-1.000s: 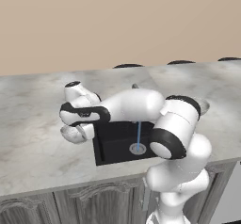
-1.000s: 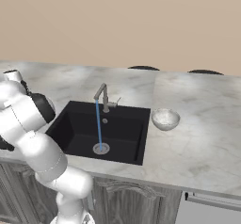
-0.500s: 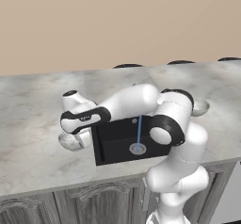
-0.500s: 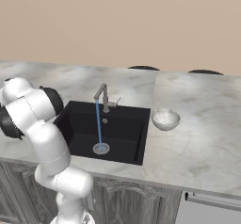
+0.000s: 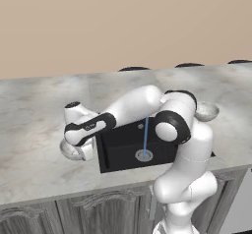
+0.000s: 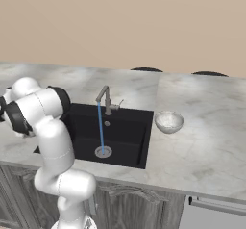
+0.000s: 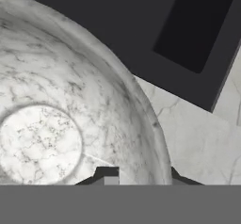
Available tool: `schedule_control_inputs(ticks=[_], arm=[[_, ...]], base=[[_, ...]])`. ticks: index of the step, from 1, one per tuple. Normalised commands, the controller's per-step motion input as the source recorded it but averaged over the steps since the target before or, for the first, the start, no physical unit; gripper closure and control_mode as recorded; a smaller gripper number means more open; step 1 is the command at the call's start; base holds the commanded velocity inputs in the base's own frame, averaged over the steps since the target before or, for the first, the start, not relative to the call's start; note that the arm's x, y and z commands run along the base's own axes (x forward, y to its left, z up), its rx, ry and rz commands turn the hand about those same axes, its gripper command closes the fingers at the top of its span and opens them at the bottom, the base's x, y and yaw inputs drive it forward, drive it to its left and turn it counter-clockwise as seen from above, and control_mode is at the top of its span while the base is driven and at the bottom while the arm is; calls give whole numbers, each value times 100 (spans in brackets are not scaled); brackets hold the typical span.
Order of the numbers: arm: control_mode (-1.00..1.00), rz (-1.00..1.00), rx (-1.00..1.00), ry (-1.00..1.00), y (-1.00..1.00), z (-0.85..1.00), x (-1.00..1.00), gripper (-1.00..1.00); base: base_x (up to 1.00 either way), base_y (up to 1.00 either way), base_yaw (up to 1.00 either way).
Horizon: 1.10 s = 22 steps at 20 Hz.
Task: Rinse each bowl for a few seconds and place them down in the sink or on the counter.
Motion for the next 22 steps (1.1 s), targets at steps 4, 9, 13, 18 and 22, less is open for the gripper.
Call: schedule_control_inputs(ticks=[4, 9, 13, 18, 22], arm=[[-100, 1, 7, 3, 0, -38, 0, 100], [-100, 1, 5, 3, -1, -14, 1, -100], [-100, 1, 1, 0, 0, 2, 0, -100], [-100, 0, 0, 0, 0, 8, -2, -100], [-100, 2, 0, -1, 0, 28, -12, -100]], base=[[0, 0, 0], [0, 0, 0], [0, 0, 0], [0, 0, 0], [0, 0, 0]])
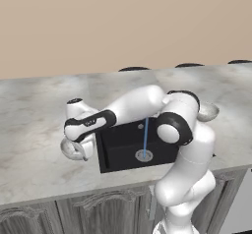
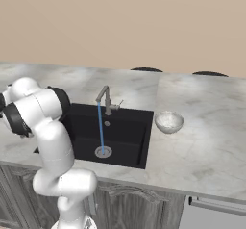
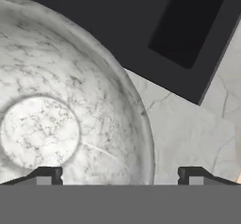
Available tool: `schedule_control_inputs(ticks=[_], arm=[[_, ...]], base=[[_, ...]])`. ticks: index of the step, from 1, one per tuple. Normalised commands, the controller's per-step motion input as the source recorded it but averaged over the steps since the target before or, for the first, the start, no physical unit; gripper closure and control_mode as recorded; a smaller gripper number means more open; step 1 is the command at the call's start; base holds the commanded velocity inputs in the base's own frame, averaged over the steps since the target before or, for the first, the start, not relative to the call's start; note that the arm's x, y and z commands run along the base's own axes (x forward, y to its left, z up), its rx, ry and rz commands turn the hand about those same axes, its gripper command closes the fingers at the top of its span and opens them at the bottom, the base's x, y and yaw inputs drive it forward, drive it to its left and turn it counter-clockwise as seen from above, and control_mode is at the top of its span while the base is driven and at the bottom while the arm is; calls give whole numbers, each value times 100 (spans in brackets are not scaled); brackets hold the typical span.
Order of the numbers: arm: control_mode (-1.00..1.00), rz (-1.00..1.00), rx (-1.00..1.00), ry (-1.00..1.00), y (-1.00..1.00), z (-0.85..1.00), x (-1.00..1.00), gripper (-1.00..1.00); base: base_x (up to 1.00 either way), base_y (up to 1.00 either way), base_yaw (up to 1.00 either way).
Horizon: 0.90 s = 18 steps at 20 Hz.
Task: Rinse each bowl for a few seconds and place them down in the sink or on the counter.
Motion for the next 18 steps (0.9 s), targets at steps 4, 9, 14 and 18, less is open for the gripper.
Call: schedule_control_inputs(ticks=[4, 9, 14, 18], arm=[[-100, 4, -1, -3, 0, 57, -15, -100], [-100, 5, -5, -7, -7, 90, -21, -100], [-100, 7, -3, -11, -54, 100, -67, -100], [-100, 9, -2, -16, -74, 100, -83, -100]], base=[[0, 0, 0], [0, 0, 0], [0, 0, 0], [0, 0, 0]])
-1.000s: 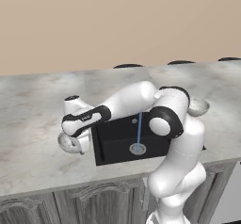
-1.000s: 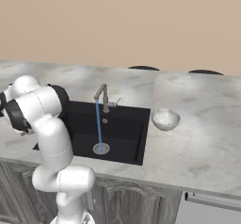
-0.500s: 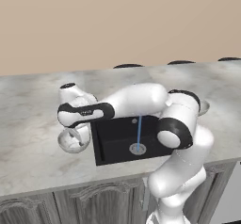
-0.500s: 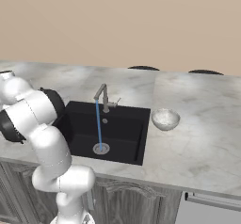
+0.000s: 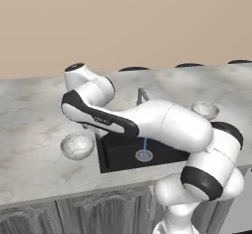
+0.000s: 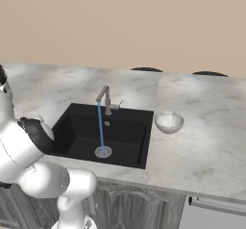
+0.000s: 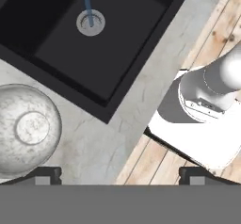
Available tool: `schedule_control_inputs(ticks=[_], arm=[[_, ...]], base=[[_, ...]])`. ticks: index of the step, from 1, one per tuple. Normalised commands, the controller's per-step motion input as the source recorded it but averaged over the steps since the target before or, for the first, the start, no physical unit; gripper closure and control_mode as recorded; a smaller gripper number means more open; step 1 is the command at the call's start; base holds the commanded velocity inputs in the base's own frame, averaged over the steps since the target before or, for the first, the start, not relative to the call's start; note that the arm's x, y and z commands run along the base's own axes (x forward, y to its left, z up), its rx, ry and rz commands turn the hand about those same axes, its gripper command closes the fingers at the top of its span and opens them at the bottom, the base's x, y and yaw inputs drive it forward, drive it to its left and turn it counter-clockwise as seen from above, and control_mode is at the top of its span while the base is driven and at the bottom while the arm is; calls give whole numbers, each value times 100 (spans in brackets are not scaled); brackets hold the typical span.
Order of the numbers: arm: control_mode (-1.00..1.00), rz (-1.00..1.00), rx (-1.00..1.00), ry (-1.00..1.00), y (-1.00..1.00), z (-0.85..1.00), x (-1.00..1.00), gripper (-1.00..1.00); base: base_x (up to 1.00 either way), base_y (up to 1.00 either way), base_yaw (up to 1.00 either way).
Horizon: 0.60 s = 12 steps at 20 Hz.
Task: Rinse each bowl for a few seconds and place them down in the sink or on the counter.
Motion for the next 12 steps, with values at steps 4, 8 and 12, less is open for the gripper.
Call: schedule_control_inputs(ticks=[4, 8, 12], arm=[[-100, 9, 0, -12, -78, 100, -83, -100], [-100, 12, 6, -7, -71, 100, -60, -100], [-100, 15, 9, -8, -62, 100, -41, -100]], base=[[0, 0, 0], [0, 0, 0], [0, 0, 0]])
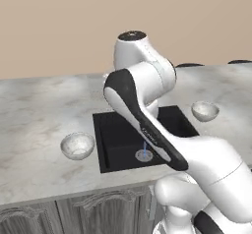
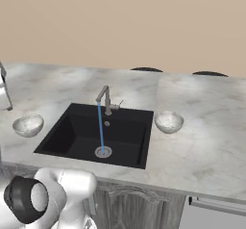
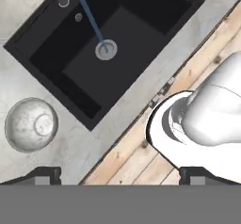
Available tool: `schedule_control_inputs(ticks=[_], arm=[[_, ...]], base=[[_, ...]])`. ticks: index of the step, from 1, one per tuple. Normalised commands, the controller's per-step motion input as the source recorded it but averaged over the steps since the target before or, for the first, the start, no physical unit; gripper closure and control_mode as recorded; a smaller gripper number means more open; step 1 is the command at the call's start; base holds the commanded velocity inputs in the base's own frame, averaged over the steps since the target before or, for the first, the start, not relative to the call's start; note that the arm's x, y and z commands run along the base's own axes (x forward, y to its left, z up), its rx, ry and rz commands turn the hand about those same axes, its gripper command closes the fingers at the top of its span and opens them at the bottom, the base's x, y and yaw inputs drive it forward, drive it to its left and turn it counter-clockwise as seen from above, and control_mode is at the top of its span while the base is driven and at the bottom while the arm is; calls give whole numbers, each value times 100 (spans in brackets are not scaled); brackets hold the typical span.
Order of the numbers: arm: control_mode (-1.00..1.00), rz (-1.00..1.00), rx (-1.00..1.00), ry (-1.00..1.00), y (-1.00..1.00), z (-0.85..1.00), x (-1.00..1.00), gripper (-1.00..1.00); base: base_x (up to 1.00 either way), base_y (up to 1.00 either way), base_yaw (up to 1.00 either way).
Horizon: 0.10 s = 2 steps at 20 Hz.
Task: Rinse each bowl for a few seconds and place them down in the sink or on the counter.
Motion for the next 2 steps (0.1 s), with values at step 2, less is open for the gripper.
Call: schedule_control_inputs(ticks=[2], arm=[[-100, 16, 9, -11, -57, 100, -34, -100]], base=[[0, 0, 0]])
